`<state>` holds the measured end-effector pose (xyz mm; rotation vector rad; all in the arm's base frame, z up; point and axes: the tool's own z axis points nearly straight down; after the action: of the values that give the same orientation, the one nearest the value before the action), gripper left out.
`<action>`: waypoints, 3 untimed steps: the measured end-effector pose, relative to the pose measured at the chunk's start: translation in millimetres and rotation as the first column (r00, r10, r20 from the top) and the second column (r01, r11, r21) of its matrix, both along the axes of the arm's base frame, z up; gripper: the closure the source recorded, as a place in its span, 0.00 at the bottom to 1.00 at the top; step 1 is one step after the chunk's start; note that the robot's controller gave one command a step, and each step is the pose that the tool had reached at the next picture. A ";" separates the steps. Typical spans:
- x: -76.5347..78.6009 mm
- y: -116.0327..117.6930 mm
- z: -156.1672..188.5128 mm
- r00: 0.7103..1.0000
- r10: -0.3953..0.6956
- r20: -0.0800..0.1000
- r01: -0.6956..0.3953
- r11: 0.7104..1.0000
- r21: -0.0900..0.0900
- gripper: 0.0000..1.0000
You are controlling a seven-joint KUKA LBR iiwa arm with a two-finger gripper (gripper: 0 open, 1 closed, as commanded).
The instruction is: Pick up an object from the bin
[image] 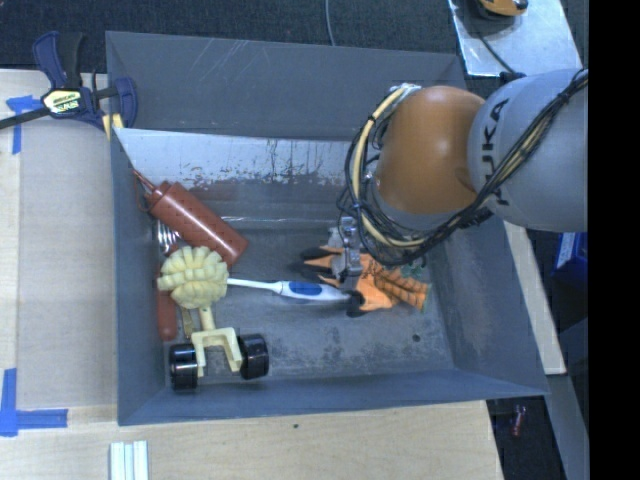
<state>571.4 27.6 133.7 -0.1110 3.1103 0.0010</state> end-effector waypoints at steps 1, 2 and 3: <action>-11.1 -2.0 89.1 0.999 -0.034 0.001 0.034 0.999 0.001 1.00; -11.9 -7.8 177.7 1.000 -0.027 0.000 0.027 1.000 0.001 1.00; -7.2 -14.8 142.9 0.998 -0.063 0.010 0.063 0.998 0.003 1.00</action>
Offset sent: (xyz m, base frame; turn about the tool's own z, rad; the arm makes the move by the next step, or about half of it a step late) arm -0.0130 -0.0126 0.2417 0.0222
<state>564.2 12.8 276.6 -0.0125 3.1023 0.0026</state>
